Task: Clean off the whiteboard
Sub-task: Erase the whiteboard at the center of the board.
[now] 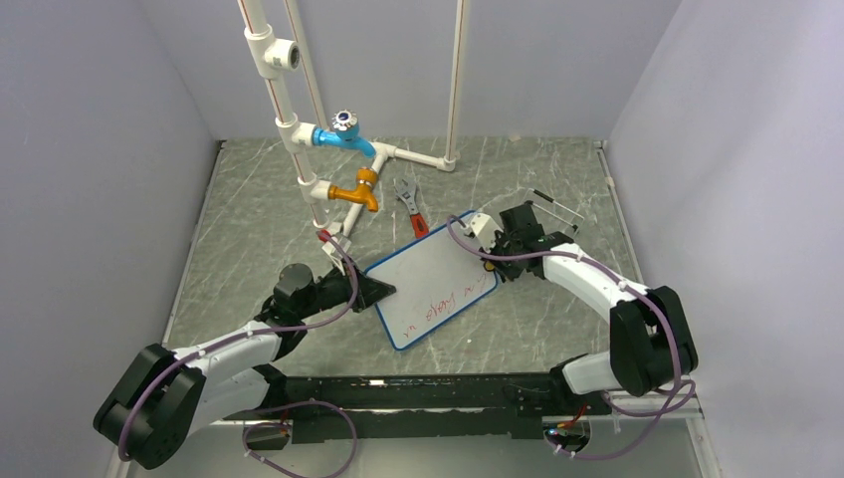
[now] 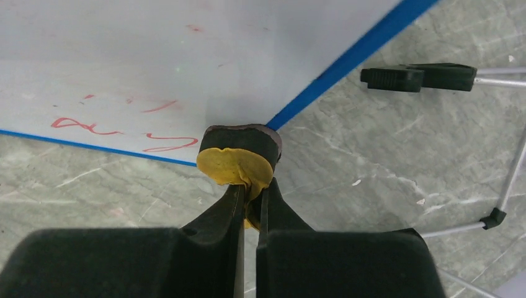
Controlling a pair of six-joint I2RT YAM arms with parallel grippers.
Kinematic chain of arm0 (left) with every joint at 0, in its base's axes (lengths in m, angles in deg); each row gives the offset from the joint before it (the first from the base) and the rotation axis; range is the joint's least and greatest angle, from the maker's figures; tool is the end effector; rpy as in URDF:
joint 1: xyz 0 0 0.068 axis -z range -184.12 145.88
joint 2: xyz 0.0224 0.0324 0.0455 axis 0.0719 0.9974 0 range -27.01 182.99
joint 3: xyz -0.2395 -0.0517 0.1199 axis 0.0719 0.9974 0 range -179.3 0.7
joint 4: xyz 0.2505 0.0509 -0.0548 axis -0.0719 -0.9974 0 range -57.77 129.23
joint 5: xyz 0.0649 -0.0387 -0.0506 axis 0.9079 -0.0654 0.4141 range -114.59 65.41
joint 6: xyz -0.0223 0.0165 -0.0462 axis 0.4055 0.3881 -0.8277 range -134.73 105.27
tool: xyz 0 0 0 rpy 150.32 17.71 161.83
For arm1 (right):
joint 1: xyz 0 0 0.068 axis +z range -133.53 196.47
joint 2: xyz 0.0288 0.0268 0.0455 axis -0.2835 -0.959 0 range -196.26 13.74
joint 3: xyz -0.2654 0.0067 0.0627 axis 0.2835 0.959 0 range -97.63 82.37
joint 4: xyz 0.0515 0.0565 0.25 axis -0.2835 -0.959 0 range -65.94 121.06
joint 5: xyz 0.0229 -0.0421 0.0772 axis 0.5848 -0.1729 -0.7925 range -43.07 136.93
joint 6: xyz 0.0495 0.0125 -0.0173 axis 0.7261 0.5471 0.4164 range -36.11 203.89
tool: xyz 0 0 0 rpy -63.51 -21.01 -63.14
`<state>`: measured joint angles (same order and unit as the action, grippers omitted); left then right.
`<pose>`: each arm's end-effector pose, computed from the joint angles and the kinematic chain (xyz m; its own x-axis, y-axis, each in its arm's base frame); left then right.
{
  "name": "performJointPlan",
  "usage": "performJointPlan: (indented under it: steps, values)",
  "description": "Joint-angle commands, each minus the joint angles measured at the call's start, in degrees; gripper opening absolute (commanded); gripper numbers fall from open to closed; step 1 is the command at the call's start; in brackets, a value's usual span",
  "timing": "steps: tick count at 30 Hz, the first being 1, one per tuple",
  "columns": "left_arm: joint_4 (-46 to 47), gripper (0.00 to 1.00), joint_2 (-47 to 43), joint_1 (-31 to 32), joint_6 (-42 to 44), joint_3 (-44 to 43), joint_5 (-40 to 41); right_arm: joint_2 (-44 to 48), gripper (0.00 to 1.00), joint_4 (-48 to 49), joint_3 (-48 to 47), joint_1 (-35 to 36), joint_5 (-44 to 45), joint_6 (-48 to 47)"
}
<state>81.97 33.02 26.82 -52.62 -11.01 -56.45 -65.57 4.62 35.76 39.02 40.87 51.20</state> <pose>0.1616 -0.1188 0.1890 -0.6107 -0.2422 -0.7540 0.6490 0.3925 -0.6517 0.2440 0.1054 0.1972 -0.4343 -0.7618 -0.4807 -0.7912 0.5777 -0.2007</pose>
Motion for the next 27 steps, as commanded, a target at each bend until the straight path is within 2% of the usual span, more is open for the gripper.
performJointPlan:
  steps: [1, 8, 12, 15, 22, 25, 27]
  values:
    - [8.86, 0.00, -0.53, 0.88, -1.91, -1.31, -10.40, 0.07, 0.00, 6.59, -0.80, -0.41, 3.20, 2.96]
    - [10.46, 0.00, 0.31, 0.94, -2.98, -0.82, -9.57, 0.70, 0.00, 1.60, -1.39, 8.15, -8.22, -1.63]
    - [10.80, 0.00, 0.75, 0.93, -3.17, -0.83, -9.36, 1.70, 0.00, 1.36, -1.52, 10.43, -10.36, -2.00]
    - [11.34, 0.00, 1.34, 0.88, -3.57, -0.97, -9.28, 1.24, 0.00, 3.77, -1.60, 9.79, -5.14, 0.56]
    - [11.23, 0.00, 1.60, 0.92, -3.62, -1.02, -9.32, 3.19, 0.00, 9.97, -1.37, -0.50, 4.46, 8.09]
    - [11.58, 0.00, 1.83, 0.89, -3.85, -1.08, -9.39, 2.63, 0.00, 9.04, -1.73, -1.01, 3.99, 8.09]
    - [12.04, 0.00, 1.84, 0.90, -4.07, -0.93, -9.35, 1.87, 0.00, 7.76, -2.30, -0.40, 0.69, 7.59]
